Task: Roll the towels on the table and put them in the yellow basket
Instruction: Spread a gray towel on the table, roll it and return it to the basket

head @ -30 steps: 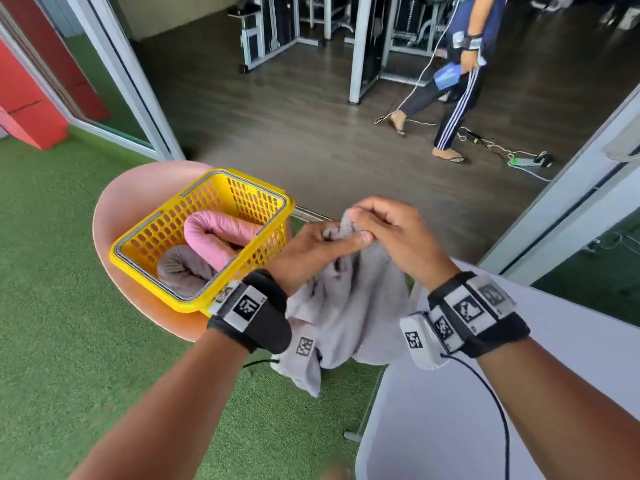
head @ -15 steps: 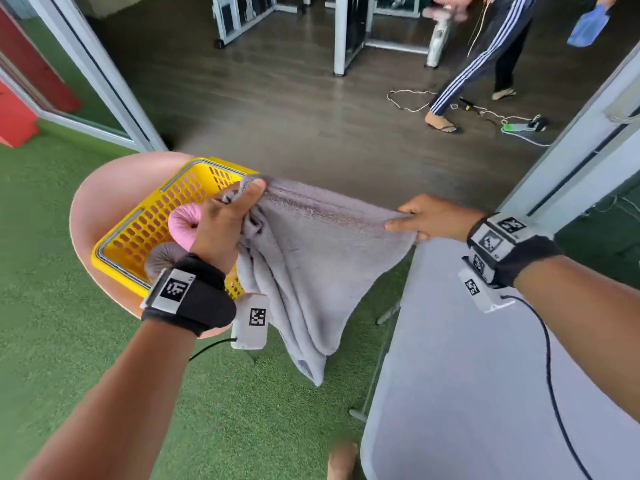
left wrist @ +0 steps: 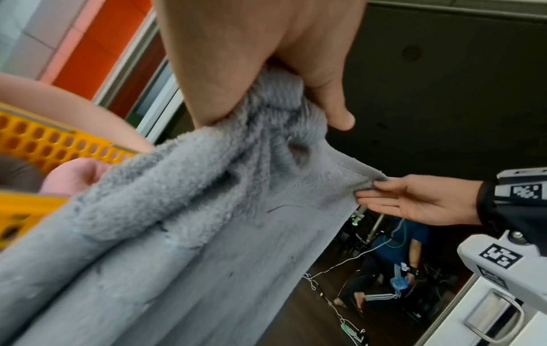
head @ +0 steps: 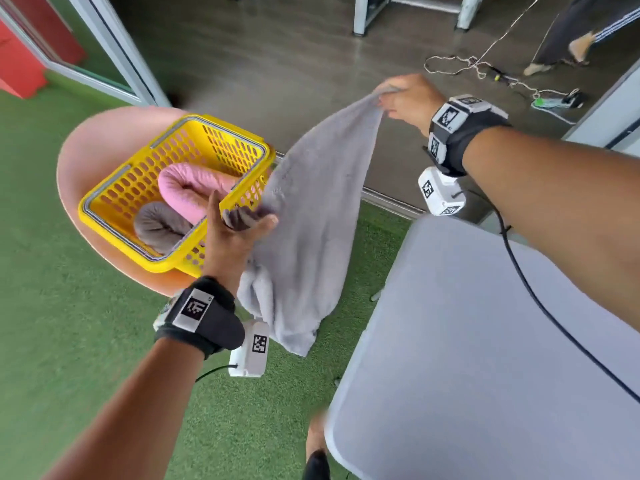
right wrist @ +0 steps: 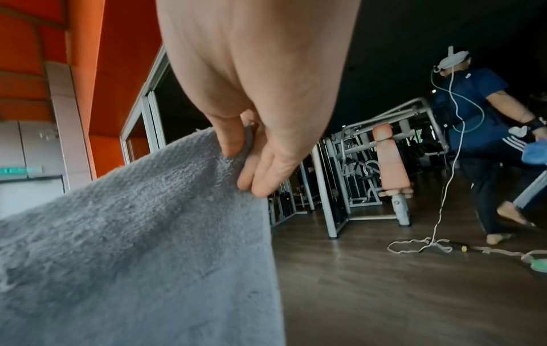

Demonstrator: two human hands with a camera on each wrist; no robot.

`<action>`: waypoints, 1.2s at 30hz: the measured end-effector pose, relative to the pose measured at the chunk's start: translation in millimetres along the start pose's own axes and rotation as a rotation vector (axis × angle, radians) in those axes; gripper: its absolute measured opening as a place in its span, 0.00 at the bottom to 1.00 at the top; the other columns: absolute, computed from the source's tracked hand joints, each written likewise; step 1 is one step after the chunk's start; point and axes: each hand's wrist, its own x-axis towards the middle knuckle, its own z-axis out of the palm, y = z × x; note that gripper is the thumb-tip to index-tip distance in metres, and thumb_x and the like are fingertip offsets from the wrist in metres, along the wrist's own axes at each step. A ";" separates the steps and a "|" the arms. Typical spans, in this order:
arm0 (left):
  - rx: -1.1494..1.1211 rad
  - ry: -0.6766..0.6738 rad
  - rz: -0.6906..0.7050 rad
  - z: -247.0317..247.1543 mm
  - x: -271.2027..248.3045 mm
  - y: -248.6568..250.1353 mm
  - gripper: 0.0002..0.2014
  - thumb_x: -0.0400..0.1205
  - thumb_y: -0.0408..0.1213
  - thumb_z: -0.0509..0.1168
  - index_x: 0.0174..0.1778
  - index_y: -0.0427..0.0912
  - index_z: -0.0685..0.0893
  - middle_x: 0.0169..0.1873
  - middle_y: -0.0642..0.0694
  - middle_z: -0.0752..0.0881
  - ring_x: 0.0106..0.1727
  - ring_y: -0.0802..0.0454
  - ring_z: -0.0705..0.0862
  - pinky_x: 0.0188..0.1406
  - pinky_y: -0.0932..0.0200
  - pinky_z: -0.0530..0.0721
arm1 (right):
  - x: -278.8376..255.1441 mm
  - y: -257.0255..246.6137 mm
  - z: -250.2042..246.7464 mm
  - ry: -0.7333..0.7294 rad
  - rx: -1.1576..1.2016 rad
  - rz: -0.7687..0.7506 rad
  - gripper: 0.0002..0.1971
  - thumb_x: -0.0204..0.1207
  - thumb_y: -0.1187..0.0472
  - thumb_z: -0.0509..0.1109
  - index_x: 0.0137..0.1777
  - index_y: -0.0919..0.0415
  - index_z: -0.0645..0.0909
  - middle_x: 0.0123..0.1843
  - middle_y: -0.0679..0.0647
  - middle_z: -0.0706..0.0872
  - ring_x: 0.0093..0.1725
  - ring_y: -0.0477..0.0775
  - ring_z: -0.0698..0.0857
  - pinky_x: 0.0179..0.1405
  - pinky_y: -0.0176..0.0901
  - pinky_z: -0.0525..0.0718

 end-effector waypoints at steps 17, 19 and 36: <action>0.591 -0.501 -0.340 346.4 -400.5 -206.7 0.07 0.73 0.30 0.57 0.43 0.40 0.78 0.40 0.39 0.81 0.44 0.40 0.80 0.41 0.48 0.80 | -244.9 422.2 -265.9 -0.320 -1.057 0.297 0.11 0.80 0.70 0.61 0.50 0.68 0.86 0.60 0.72 0.84 0.59 0.74 0.83 0.55 0.53 0.80; 0.584 -0.587 -0.362 392.3 -439.2 -205.3 0.07 0.73 0.28 0.55 0.42 0.41 0.76 0.43 0.39 0.82 0.45 0.38 0.80 0.43 0.45 0.82 | -272.1 449.2 -303.5 -0.220 -1.078 0.483 0.12 0.79 0.67 0.64 0.59 0.71 0.83 0.63 0.74 0.81 0.62 0.75 0.81 0.57 0.55 0.79; 1.353 -1.117 0.356 307.1 -432.1 -214.6 0.50 0.70 0.70 0.65 0.84 0.57 0.50 0.84 0.44 0.42 0.84 0.42 0.39 0.77 0.37 0.31 | -378.1 505.0 -235.8 -0.188 -0.708 0.146 0.44 0.70 0.39 0.75 0.80 0.55 0.61 0.87 0.61 0.50 0.86 0.64 0.48 0.79 0.78 0.54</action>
